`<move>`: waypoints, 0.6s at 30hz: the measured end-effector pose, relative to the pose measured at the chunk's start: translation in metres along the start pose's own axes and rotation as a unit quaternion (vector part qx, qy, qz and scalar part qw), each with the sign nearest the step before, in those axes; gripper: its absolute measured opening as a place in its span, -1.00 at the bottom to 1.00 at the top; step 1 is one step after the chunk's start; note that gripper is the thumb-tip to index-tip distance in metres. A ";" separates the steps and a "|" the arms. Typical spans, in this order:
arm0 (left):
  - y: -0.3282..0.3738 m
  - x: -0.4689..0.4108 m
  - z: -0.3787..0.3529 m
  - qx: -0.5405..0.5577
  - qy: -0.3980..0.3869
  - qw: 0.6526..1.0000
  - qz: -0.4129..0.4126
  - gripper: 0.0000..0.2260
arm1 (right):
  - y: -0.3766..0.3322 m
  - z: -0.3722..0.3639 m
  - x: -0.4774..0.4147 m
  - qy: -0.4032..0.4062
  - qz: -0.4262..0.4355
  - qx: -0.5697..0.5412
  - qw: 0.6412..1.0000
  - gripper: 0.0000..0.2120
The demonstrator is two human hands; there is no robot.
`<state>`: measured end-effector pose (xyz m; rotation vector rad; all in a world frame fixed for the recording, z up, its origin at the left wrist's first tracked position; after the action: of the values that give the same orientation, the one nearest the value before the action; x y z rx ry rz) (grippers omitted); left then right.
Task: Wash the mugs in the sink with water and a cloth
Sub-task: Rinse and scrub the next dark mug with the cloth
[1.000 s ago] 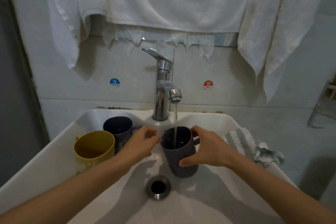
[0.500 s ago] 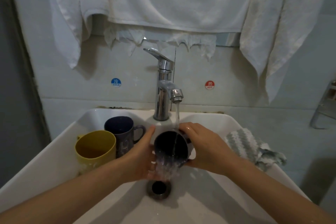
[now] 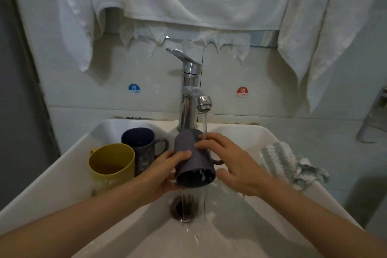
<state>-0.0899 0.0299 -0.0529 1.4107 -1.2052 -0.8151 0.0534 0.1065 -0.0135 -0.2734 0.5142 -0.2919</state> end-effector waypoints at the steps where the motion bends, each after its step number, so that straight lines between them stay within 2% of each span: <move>1: 0.002 0.000 -0.001 -0.020 0.004 1.000 -0.010 -0.38 | -0.001 0.000 -0.001 0.025 -0.028 -0.067 0.997 -0.52; 3: 0.005 -0.001 -0.001 -0.094 0.024 0.995 -0.036 -0.38 | 0.000 0.003 -0.004 0.085 -0.072 -0.167 0.980 -0.60; 5: 0.007 -0.002 -0.002 -0.158 0.040 0.984 -0.066 -0.34 | 0.003 0.003 -0.003 0.115 -0.113 -0.209 0.965 -0.74; 6: 0.008 -0.002 -0.002 -0.182 0.039 0.979 -0.080 -0.31 | 0.004 0.001 -0.002 0.109 -0.137 -0.232 0.957 -0.72; 9: 0.008 0.000 -0.005 -0.257 0.010 0.960 -0.107 -0.29 | 0.007 -0.009 0.000 0.066 -0.187 -0.231 0.953 -0.32; 10: 0.008 0.001 -0.006 -0.277 0.004 0.954 -0.113 -0.30 | 0.006 -0.011 0.000 0.060 -0.186 -0.214 0.957 -0.25; 13: 0.012 0.003 -0.007 -0.332 0.003 0.935 -0.126 -0.29 | 0.006 -0.010 -0.001 0.060 -0.167 -0.189 0.966 -0.30; 17: 0.016 0.004 -0.009 -0.444 0.009 0.878 -0.175 -0.28 | 0.007 -0.007 -0.002 0.077 -0.159 -0.181 0.967 -0.35; 18: 0.018 0.003 -0.009 -0.439 0.003 0.880 -0.180 -0.27 | 0.007 -0.007 -0.002 0.079 -0.165 -0.185 0.965 -0.35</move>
<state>-0.0852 0.0303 -0.0329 0.8558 -0.4215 -1.3901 0.0495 0.1119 -0.0208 -0.7079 0.6823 -0.5454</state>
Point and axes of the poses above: each hand's wrist, its own x-axis away from the middle knuckle, its own z-axis out of the back of the hand, y = z × x, the point moved 4 cm from there along -x, towards the middle knuckle, and after that the axes turned 2 degrees about -z, right-handed, at the moved point
